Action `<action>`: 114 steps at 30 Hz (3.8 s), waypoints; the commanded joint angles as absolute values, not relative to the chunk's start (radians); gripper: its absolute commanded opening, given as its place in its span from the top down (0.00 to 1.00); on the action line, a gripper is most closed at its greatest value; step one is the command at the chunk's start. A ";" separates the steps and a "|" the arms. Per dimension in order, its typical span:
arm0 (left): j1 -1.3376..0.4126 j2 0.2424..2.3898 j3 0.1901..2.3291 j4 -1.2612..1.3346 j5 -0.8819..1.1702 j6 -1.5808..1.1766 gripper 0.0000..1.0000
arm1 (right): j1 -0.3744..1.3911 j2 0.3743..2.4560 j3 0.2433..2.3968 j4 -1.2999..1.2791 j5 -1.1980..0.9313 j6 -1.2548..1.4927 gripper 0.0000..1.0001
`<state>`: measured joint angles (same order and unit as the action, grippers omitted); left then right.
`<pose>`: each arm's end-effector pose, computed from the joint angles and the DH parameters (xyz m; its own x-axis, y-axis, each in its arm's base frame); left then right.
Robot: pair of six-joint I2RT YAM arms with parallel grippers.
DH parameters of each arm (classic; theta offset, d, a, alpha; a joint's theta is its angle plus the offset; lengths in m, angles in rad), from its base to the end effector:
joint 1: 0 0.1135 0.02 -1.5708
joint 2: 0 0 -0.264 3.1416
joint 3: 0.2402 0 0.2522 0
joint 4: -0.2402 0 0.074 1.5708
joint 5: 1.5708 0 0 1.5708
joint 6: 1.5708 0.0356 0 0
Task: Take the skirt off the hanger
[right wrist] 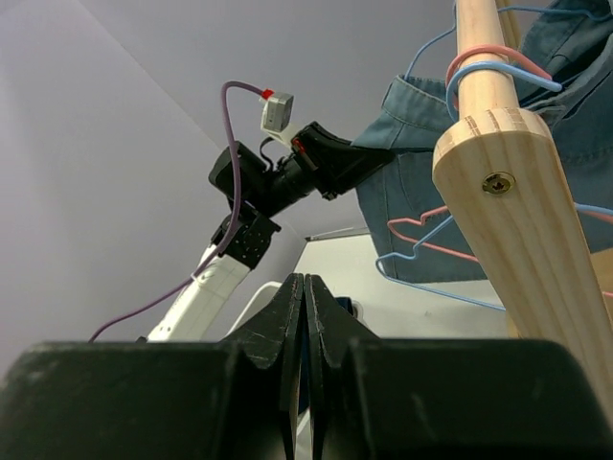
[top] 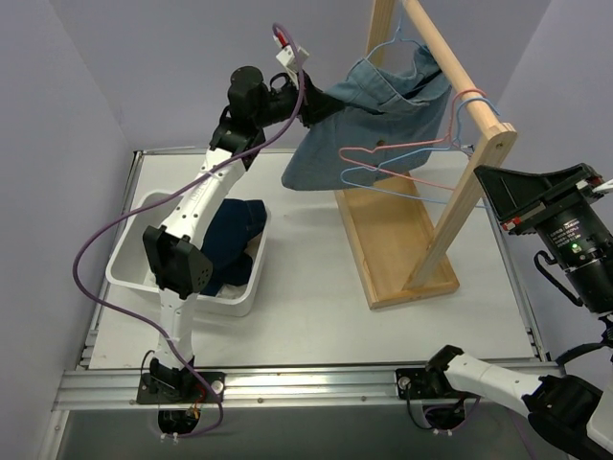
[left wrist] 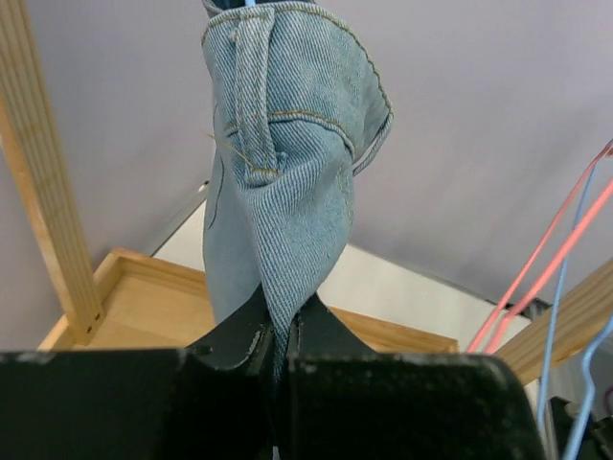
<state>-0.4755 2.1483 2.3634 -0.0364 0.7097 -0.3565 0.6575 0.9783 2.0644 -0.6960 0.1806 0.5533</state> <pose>0.4250 -0.2450 0.4635 -0.1721 -0.2092 -0.9626 0.9148 0.3285 -0.2349 0.0312 0.0160 0.6187 0.0093 0.6603 -0.7510 -0.5578 0.6267 0.5441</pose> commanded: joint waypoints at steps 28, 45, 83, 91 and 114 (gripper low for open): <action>-0.345 1.495 1.735 0.235 0.815 -0.579 0.98 | 0.666 1.071 2.033 -0.710 0.089 0.489 0.61; -0.350 1.036 1.439 -0.517 0.703 -0.331 0.98 | 0.667 1.177 1.853 -0.483 -0.143 0.492 0.46; -0.350 0.919 1.335 -0.489 0.784 -0.429 0.98 | 0.667 1.474 1.838 -0.385 -0.160 0.448 0.44; -0.350 0.937 1.335 -0.474 0.801 -0.440 0.98 | 0.669 1.494 1.836 -0.403 -0.155 0.419 0.50; -0.350 0.948 1.333 -0.451 0.833 -0.443 0.98 | 0.692 1.470 1.761 -0.339 -0.160 0.471 1.00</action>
<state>-0.3477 0.9619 1.3132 -0.6014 0.7887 -0.4419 0.6685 1.4887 1.7741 -0.3656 -0.1390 0.4648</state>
